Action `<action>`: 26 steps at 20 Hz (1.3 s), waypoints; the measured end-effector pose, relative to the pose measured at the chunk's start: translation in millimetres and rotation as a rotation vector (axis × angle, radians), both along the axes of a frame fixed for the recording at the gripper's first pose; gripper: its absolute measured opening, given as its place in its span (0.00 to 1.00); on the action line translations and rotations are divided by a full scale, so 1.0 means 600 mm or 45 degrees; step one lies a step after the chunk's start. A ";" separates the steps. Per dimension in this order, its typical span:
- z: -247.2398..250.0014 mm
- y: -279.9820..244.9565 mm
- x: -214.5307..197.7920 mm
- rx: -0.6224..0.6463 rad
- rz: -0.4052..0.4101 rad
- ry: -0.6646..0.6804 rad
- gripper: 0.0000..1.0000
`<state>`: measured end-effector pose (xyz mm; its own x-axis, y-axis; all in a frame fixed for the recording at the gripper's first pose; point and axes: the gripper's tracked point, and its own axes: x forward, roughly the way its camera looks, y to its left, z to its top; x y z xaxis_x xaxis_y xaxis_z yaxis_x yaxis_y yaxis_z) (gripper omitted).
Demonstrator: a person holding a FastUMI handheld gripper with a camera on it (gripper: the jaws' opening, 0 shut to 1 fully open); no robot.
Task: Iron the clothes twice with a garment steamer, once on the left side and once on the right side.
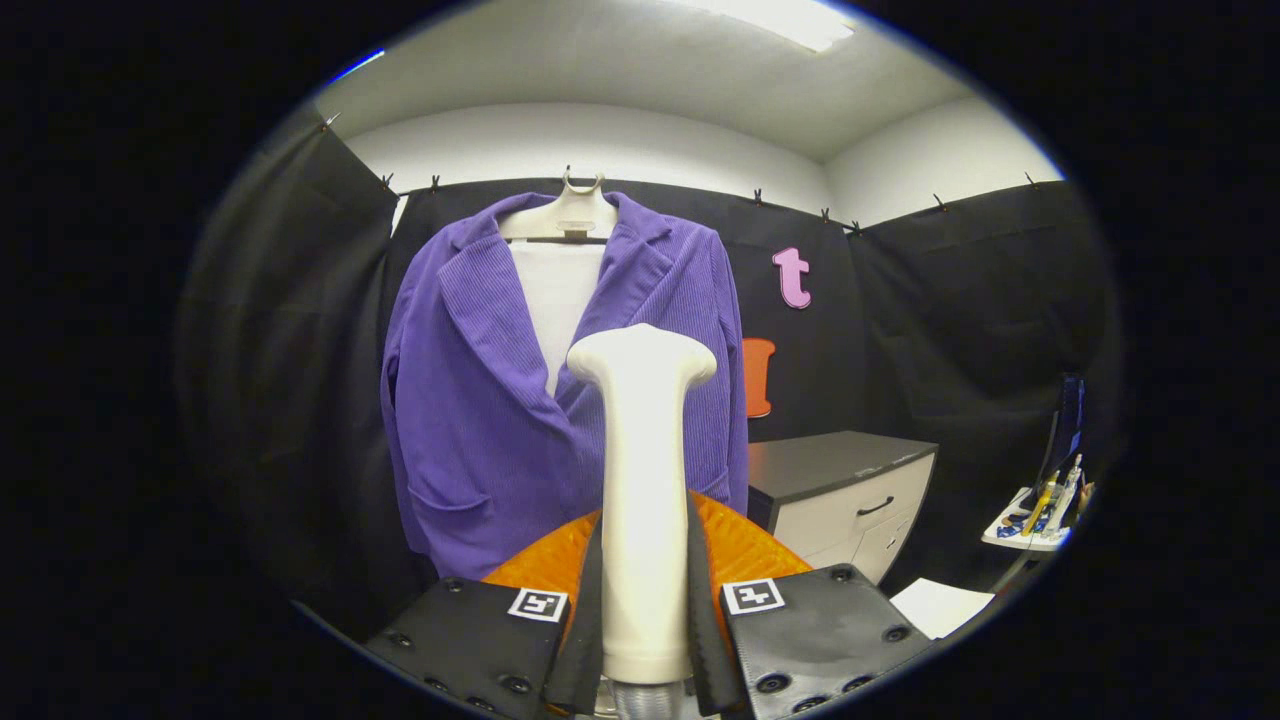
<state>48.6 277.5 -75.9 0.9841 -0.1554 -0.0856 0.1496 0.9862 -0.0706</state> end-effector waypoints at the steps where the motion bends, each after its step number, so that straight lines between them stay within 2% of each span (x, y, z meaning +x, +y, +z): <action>1: 0.016 0.008 0.007 0.007 0.009 -0.018 0.43; 7: 0.090 0.060 0.046 0.033 0.073 -0.079 0.43; 13: 0.123 0.109 0.087 0.046 0.137 -0.118 0.43; 19: 0.113 0.158 0.109 0.026 0.200 -0.093 0.43; 26: 0.051 0.223 0.135 -0.013 0.275 -0.011 0.43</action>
